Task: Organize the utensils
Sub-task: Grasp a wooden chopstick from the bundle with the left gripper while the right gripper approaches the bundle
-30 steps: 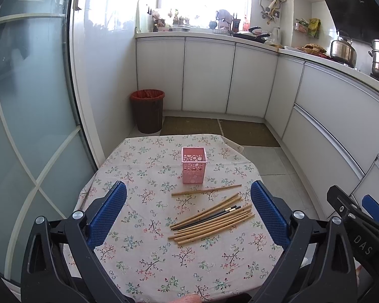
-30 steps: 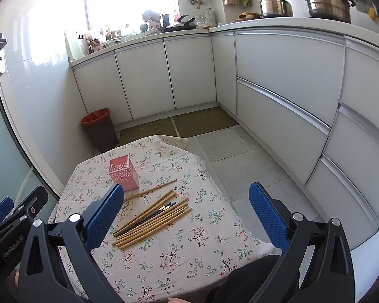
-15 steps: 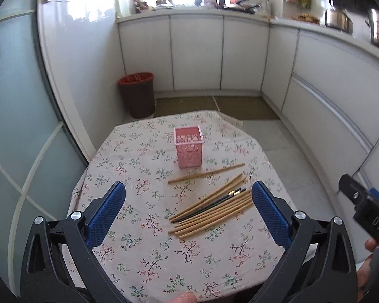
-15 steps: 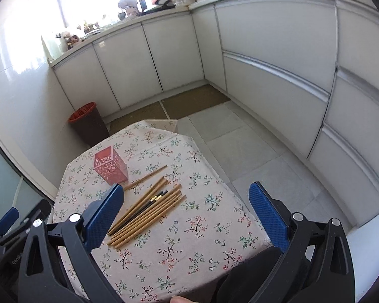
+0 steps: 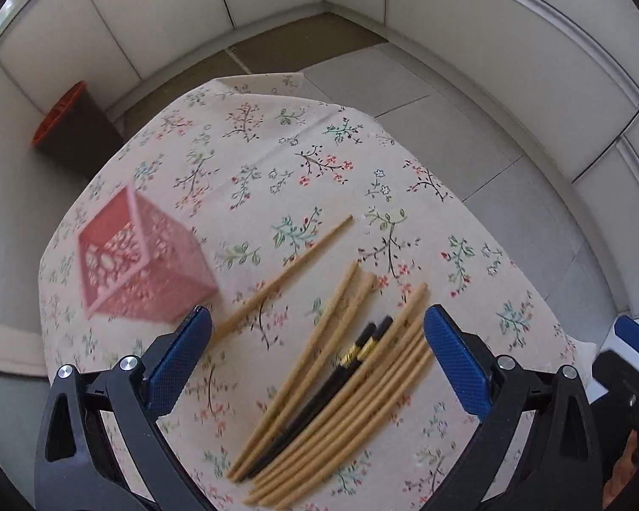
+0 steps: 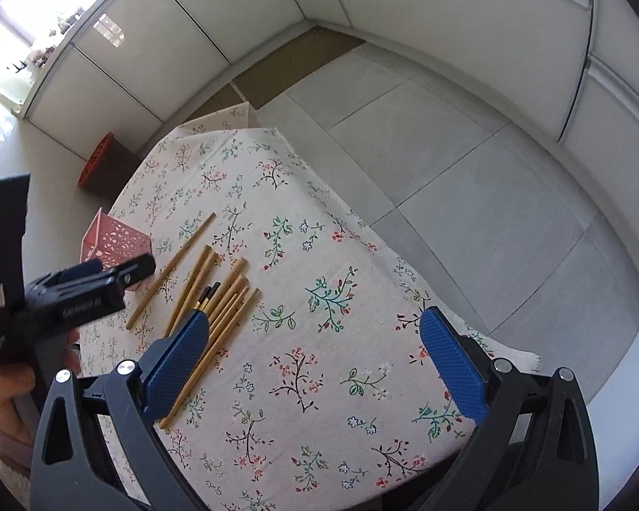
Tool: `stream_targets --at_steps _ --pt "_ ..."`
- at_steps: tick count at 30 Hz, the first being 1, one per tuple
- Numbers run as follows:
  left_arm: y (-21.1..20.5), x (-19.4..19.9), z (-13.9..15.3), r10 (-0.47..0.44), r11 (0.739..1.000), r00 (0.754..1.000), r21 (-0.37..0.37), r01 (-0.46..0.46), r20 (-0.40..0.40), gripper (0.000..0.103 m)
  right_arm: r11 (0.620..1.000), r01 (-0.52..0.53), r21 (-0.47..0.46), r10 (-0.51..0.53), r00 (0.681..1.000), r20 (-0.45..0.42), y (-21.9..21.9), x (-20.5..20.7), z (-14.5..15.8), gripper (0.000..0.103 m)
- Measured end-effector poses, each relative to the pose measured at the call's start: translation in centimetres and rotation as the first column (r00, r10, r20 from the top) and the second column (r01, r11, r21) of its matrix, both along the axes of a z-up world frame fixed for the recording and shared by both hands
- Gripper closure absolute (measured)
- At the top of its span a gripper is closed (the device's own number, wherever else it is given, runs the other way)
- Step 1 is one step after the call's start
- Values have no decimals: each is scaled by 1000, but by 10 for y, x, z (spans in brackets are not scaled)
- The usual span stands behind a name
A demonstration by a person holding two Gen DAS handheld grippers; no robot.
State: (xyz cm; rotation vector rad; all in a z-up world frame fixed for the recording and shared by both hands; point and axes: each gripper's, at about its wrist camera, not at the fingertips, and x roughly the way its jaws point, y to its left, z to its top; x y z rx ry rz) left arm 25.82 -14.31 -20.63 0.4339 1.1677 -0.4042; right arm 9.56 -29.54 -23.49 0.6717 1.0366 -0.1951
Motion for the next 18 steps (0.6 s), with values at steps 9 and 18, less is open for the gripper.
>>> stream_targets --at_steps 9,18 --pt "-34 73 -62 -49 997 983 53 60 -179 35 997 -37 65 42 996 -83 -1 24 -38 7" --pt "-20 91 -82 -41 998 964 37 52 -261 59 997 -46 68 54 992 -117 2 33 -46 7"
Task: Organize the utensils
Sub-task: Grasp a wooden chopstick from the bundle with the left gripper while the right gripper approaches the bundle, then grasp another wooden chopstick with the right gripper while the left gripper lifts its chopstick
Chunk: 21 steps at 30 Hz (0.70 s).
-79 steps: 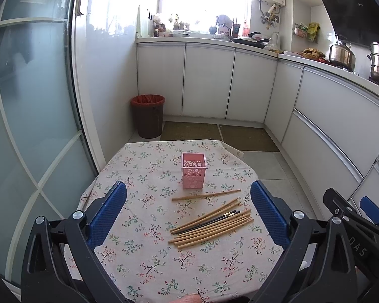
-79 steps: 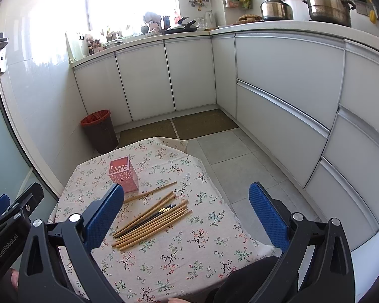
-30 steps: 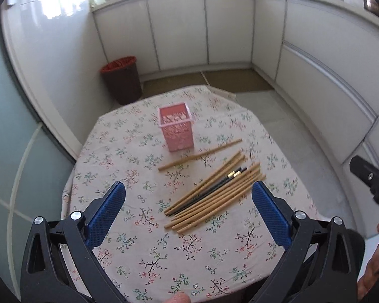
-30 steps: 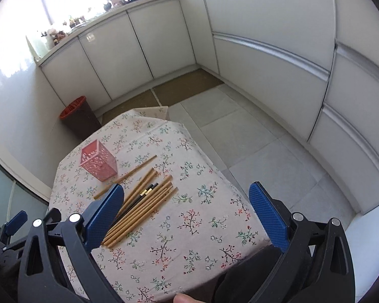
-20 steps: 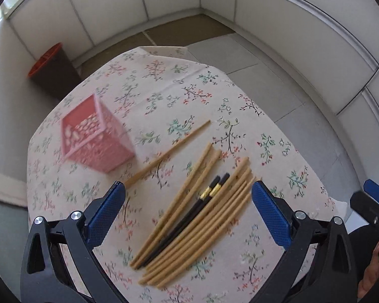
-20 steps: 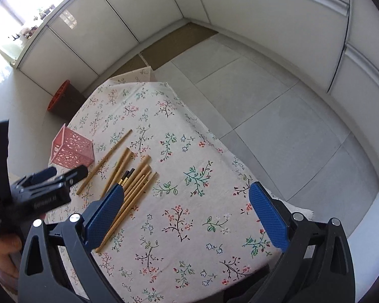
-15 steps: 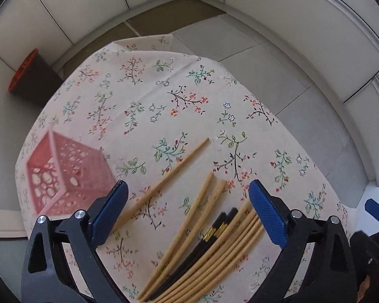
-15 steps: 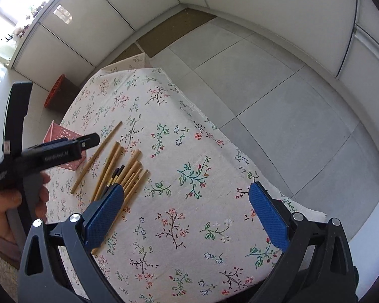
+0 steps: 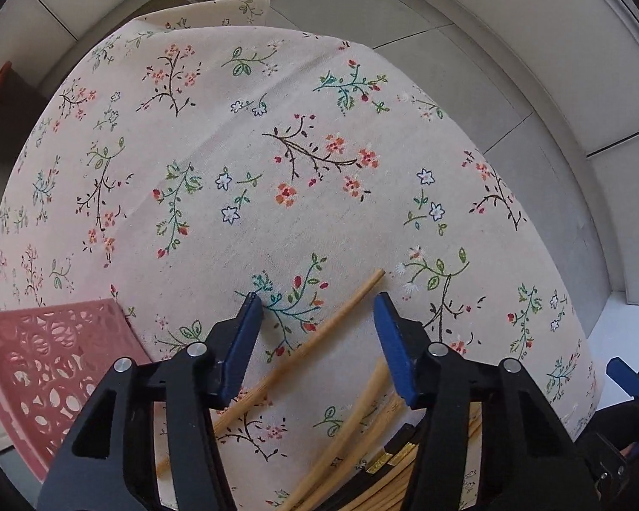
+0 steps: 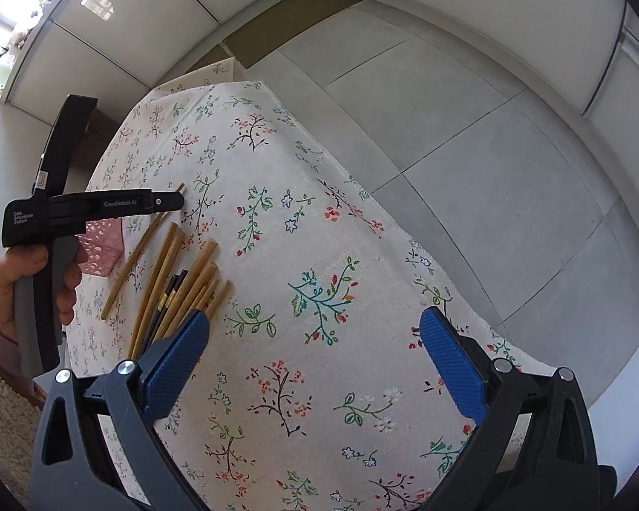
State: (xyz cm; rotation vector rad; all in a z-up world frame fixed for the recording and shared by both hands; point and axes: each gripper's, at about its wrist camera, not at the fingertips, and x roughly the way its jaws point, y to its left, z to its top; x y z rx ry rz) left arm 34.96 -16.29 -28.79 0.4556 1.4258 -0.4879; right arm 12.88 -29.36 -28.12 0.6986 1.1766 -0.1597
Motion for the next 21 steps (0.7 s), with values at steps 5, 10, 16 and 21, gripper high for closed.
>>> stream_targets --at_steps 5,10,16,21 --pt "23 -16 8 50 999 998 -9 -50 47 91 1000 5 -4 -5 999 -38 2 0 -5 7" --pt "59 -57 27 115 993 982 -43 -109 148 96 999 6 -45 -9 997 -75 10 0 -6 8" --pt "110 -117 98 217 965 936 -206 -162 278 97 999 42 34 -36 984 -173 31 17 -13 26" --pt "154 -168 143 295 927 878 -335 -167 377 98 987 156 41 -141 958 -252 46 27 -22 49"
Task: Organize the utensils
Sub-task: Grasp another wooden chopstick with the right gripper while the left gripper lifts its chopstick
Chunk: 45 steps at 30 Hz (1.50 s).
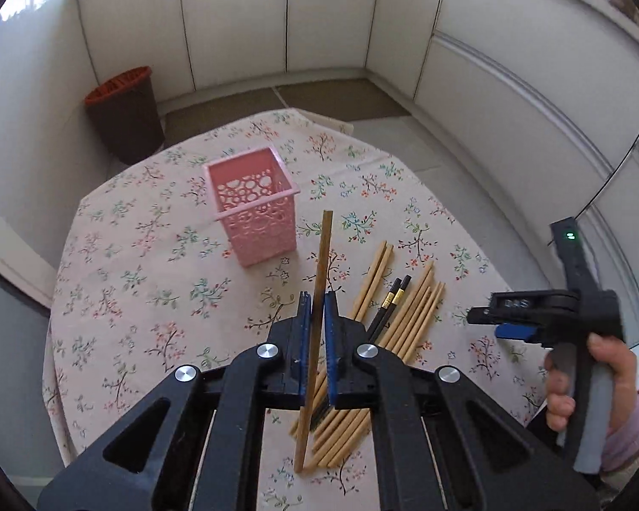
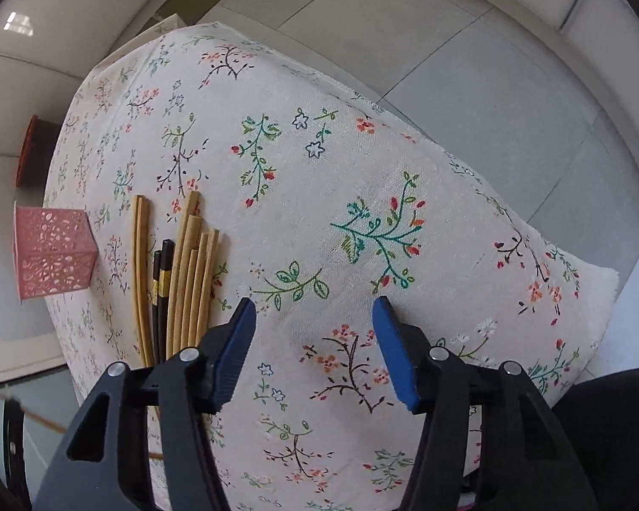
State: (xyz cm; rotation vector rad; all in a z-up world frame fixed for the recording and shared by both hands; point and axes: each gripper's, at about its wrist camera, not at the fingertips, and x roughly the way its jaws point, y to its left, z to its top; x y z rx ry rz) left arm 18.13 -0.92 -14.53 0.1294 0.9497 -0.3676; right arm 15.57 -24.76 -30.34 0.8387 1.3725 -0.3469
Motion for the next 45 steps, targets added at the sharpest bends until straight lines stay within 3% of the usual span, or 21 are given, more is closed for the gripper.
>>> stream_targets --at_steps 5,10,16,25,26,27,28,30,33,37,45 --pt "37 -53 37 46 991 994 -130 -33 100 98 998 34 -46 -33 999 12 14 16 9 62" --pt "56 -74 60 42 972 986 -235 -2 163 98 997 53 -62 -54 998 -17 20 29 6 62" --pt "70 -78 62 39 955 981 -297 19 190 98 994 49 -94 -51 999 -19 30 46 6 62" --pt "85 -78 63 58 940 979 -341 13 197 98 975 -10 -221 -6 997 -72 51 70 4 62" --pt "86 -78 64 64 940 978 -342 7 196 98 970 -22 -243 3 997 -80 54 71 4 68" --pt "88 -78 64 71 939 978 -344 0 196 98 963 -29 -266 9 997 -77 56 71 5 86" --pt "89 -78 65 76 938 978 -346 -4 195 98 965 -26 -261 11 998 -60 55 70 6 94" --pt "90 -79 66 86 938 977 -346 -13 195 98 973 -10 -229 4 1000 -26 51 63 6 97" --pt "88 -81 69 89 938 977 -346 -17 193 98 991 9 -133 -3 999 41 40 42 10 98" --pt "81 -88 75 88 938 976 -345 -13 201 98 998 -45 -38 51 980 194 34 8 33 98" --pt "64 -101 83 115 937 973 -347 -40 198 98 976 -197 -95 218 854 472 41 -49 120 98"
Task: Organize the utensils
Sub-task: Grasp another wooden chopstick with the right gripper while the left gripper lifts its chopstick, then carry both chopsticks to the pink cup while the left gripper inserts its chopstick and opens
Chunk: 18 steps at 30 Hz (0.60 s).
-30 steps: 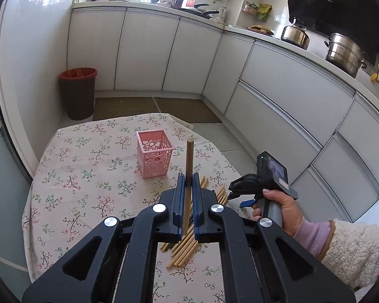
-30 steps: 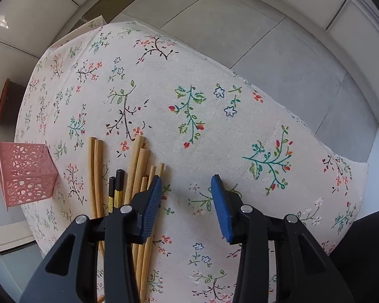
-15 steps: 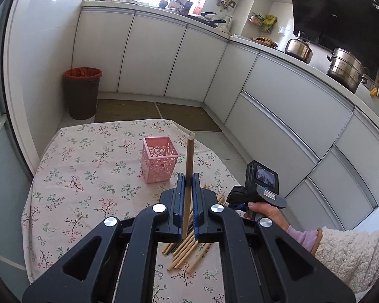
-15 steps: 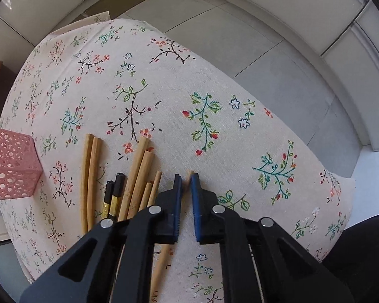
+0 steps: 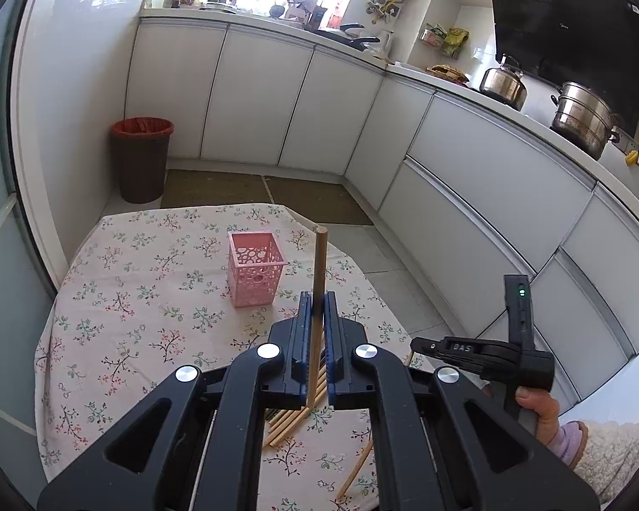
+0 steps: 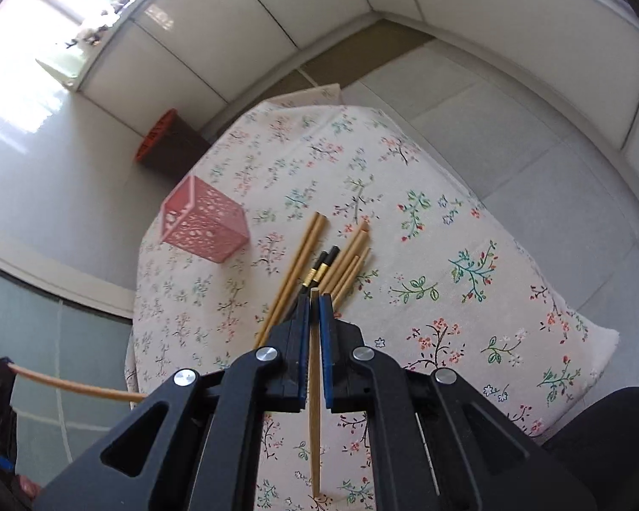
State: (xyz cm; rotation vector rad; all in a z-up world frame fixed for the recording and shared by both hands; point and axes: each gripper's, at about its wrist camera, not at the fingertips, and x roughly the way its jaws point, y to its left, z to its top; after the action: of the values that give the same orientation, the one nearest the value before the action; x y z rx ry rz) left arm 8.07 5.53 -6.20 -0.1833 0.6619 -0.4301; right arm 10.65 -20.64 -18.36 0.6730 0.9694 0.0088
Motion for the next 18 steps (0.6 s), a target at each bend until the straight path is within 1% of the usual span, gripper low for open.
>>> stream_targets --at_steps 5,8,10,13,18 --pt "-5 -1 5 34 999 999 10 -34 -7 98 999 -34 -11 35 993 113 2 -20 39 98" --pt "-9 0 10 46 999 999 22 -46 -4 98 1000 -29 -9 30 987 158 0 -28 58 98" --pt "-11 1 17 54 998 998 37 -54 16 98 1000 -19 5 18 982 188 -2 -29 70 98" --pt "-14 8 27 65 997 997 48 -67 43 98 1000 -12 27 5 970 242 -7 -24 93 98" --pt "-15 33 46 108 992 990 47 -113 89 98 1000 -3 19 -4 942 335 -11 -1 138 98"
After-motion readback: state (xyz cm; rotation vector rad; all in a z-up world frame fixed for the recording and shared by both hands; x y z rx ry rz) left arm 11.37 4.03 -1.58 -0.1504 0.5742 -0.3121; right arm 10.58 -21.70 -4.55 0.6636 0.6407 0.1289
